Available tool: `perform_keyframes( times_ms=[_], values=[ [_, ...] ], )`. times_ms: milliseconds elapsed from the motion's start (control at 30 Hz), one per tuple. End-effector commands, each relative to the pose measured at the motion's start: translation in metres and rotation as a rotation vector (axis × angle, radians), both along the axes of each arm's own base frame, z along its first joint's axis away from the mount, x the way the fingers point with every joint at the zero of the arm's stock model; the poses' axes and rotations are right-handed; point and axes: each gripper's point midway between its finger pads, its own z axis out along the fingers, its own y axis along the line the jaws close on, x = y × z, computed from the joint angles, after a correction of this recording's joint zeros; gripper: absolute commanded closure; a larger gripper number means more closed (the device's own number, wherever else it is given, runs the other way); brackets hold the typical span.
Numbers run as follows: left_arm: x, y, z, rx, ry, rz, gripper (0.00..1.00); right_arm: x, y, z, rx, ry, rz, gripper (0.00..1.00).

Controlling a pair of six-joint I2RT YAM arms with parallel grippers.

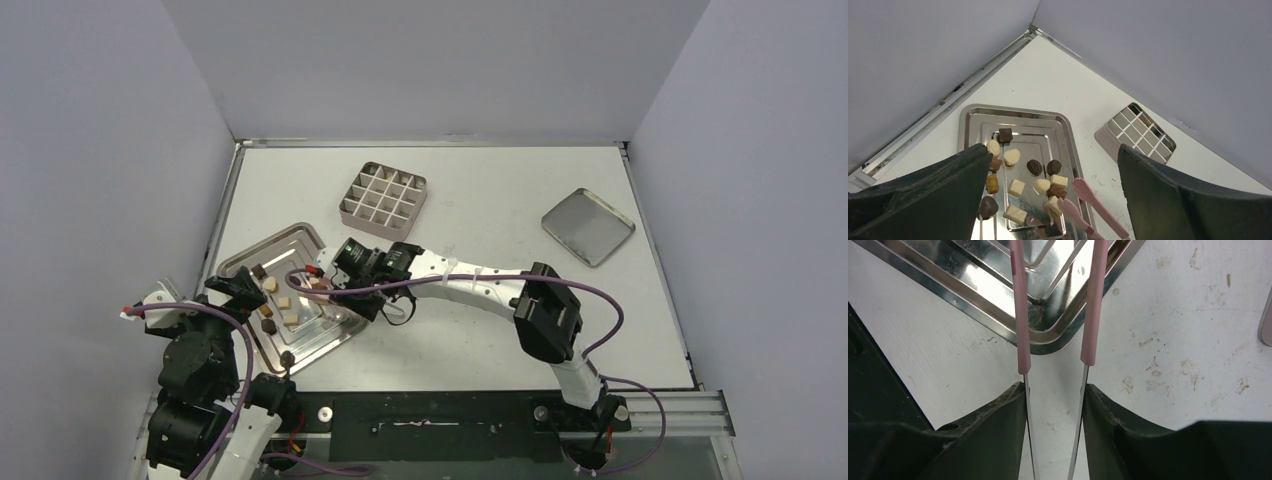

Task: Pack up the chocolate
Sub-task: Adjust the fake chocolate on the plate.

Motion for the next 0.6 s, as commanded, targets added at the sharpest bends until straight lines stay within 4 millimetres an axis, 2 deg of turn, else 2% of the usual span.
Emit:
perform_keyframes(
  times_ms=[0,567],
  values=[
    [-0.005,0.004,0.012,-0.012,-0.041,0.015,0.03,0.001,-0.003,-0.006,-0.024,0.005,0.001,0.59],
    [-0.006,0.005,0.013,-0.015,-0.045,0.02,0.03,0.004,-0.004,-0.027,-0.092,0.027,-0.006,0.59]
  ],
)
